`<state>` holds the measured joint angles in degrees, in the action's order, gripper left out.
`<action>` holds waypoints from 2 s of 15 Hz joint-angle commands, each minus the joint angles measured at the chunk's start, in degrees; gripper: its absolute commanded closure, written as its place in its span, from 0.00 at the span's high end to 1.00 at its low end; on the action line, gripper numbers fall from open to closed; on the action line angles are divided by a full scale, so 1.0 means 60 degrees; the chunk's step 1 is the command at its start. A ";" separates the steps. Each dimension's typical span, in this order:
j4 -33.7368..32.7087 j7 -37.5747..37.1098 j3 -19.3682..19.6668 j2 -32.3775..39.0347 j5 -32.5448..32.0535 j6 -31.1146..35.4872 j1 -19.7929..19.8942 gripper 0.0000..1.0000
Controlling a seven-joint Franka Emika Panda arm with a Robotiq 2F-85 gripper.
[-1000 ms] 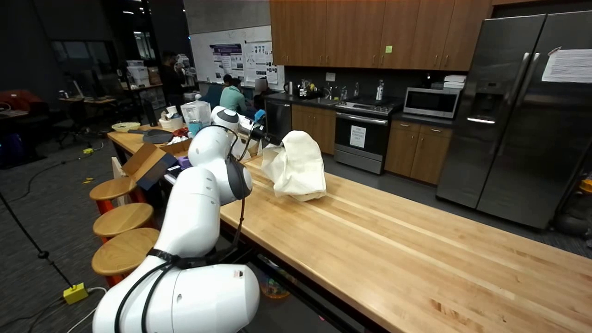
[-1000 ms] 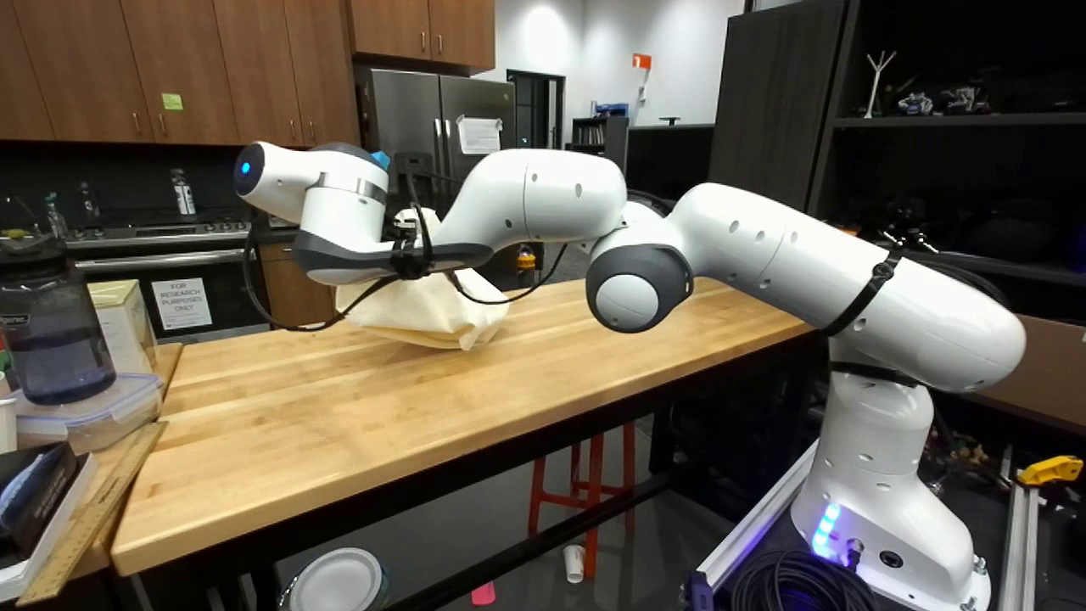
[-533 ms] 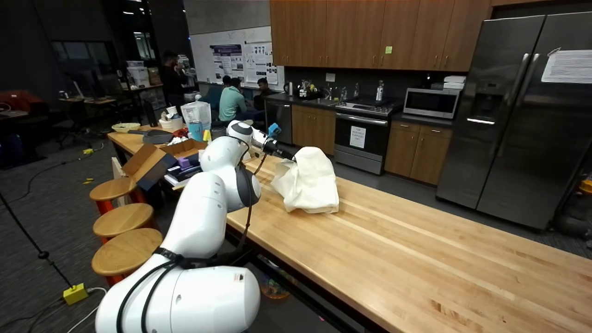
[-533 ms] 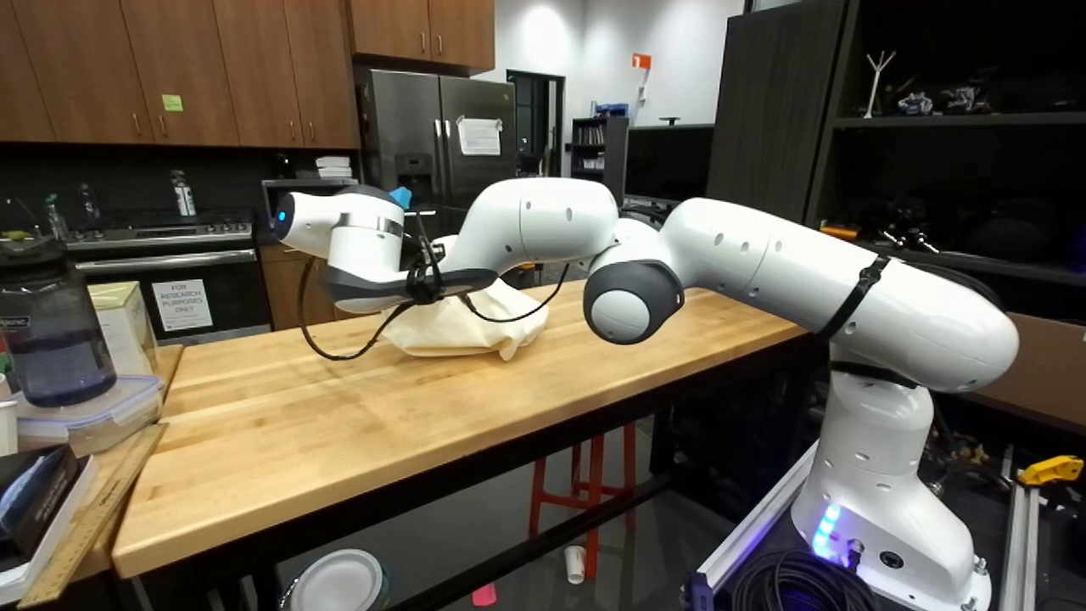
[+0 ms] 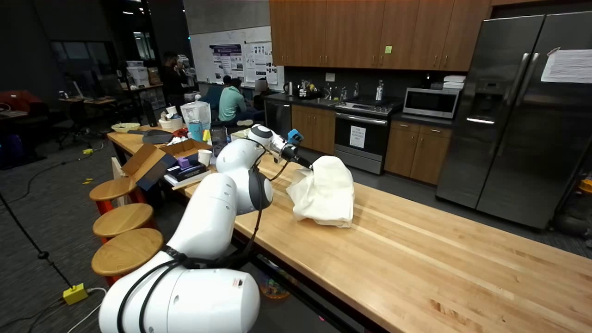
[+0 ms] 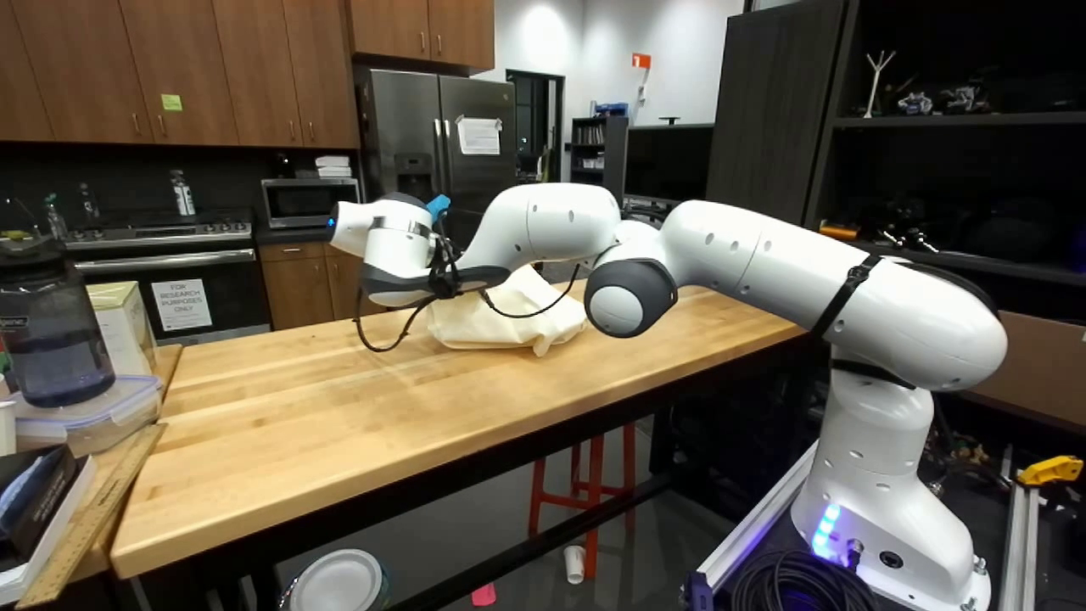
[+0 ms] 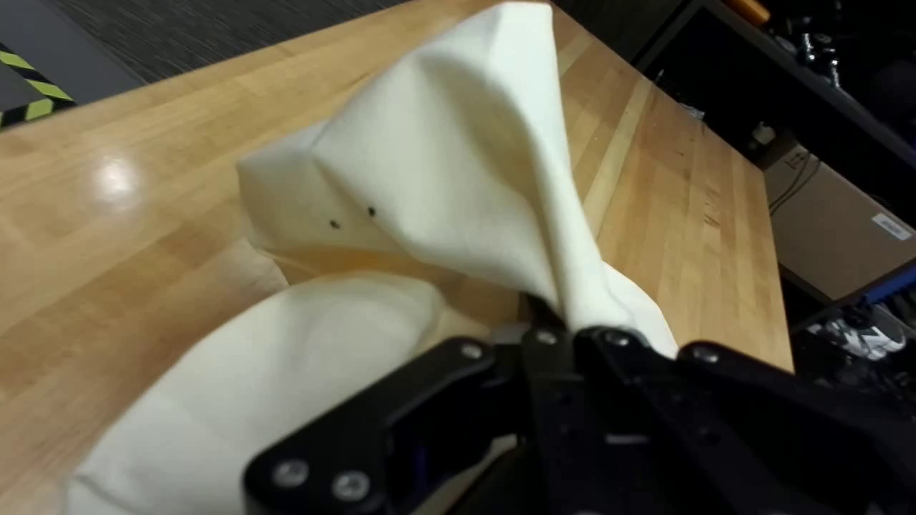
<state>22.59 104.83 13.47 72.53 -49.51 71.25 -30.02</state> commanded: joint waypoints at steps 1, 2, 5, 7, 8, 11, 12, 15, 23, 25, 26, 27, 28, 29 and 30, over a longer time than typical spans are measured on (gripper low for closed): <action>-0.0082 0.0104 -0.0146 0.0063 0.0214 -0.0681 0.0240 0.01; -0.0063 0.0151 -0.0179 0.0069 0.0232 -0.0857 0.0273 0.01; -0.0060 0.0433 -0.0284 0.0042 0.0301 -0.1229 0.0272 0.01; -0.0107 0.0530 -0.0362 0.0010 0.0341 -0.1323 0.0252 0.01; -0.0142 0.0582 -0.0382 -0.0013 0.0345 -0.1302 0.0209 0.01; -0.0242 0.0811 -0.0453 -0.0098 0.0359 -0.1231 0.0051 0.01; -0.0038 0.0812 -0.0469 -0.0263 0.0388 -0.1173 -0.0025 0.01; 0.0129 0.1191 -0.0753 -0.0614 0.0709 -0.0997 -0.0216 0.01; -0.0028 0.0833 -0.0651 -0.0503 0.1190 -0.0862 -0.0273 0.01; -0.0220 0.0903 -0.0611 -0.0258 0.1218 -0.1089 -0.0160 0.01; -0.0223 0.0846 -0.0582 -0.0189 0.1206 -0.1143 -0.0095 0.01; -0.0219 0.0817 -0.0579 -0.0142 0.1216 -0.1240 -0.0030 0.01; -0.0219 0.0750 -0.0586 -0.0096 0.1249 -0.1383 0.0058 0.01; -0.0213 0.0706 -0.0601 -0.0059 0.1284 -0.1524 0.0158 0.01; -0.0214 0.0653 -0.0634 -0.0027 0.1343 -0.1667 0.0252 0.01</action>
<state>21.89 110.13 9.35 71.94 -43.26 63.73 -29.97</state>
